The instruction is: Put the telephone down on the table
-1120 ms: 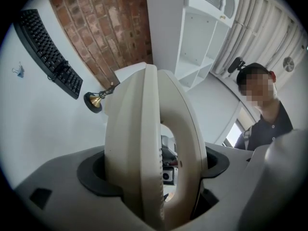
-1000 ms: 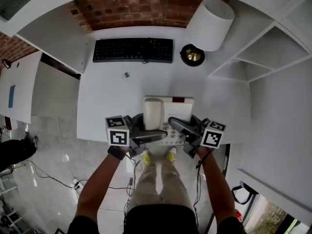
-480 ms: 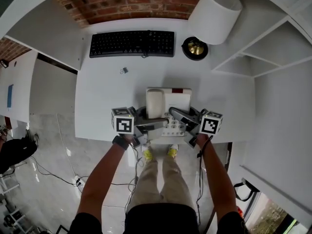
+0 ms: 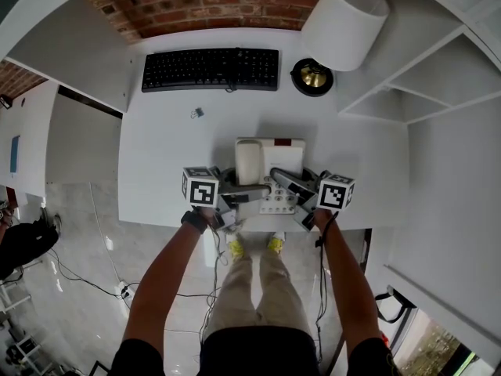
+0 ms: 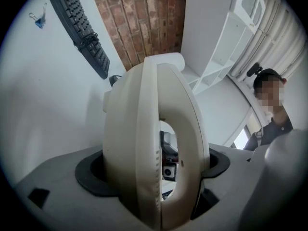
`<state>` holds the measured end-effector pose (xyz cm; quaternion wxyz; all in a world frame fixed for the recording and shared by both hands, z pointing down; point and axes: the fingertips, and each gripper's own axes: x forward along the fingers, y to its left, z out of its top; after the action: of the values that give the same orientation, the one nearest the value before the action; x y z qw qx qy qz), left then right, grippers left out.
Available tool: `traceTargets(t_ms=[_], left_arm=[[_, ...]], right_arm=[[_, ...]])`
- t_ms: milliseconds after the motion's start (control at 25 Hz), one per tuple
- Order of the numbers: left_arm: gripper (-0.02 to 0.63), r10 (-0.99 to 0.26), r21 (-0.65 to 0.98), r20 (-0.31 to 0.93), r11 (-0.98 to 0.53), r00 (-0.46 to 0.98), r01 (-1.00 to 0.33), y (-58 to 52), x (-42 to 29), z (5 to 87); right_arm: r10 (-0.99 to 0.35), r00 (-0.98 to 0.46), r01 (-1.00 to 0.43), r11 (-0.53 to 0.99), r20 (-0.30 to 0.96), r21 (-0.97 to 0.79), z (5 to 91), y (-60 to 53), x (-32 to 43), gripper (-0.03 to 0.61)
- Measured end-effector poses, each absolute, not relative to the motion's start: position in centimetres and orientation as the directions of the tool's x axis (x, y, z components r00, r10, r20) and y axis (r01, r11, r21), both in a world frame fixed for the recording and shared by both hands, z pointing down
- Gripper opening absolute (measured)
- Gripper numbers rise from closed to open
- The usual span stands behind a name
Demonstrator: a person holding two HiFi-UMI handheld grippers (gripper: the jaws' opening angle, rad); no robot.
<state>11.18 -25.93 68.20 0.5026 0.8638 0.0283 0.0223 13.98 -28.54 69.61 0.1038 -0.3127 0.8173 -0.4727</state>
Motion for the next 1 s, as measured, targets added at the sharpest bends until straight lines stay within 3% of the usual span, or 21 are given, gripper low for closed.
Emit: traceTargets(t_ms=[280, 640, 1000], left_arm=[[0.462, 0.068, 0.866, -0.002, -0.499, 0.998, 0.036, -26.0, 11.1, 68.2], [0.456, 0.103, 0.862, 0.046, -0.507, 0.994, 0.012, -25.7, 11.7, 68.4], [0.454, 0.128, 0.849, 0.088, -0.528, 0.988, -0.007, -25.0, 12.5, 68.7]], right_arm=[[-0.614, -0.779, -0.423, 0.364, 0.128, -0.830, 69.4, -28.6, 13.9, 0.261], [-0.624, -0.741, -0.537, 0.333, 0.246, -0.775, 70.2, -28.6, 14.7, 0.305], [-0.676, -0.681, -0.614, 0.317, 0.282, -0.722, 70.1, -28.2, 15.8, 0.339]])
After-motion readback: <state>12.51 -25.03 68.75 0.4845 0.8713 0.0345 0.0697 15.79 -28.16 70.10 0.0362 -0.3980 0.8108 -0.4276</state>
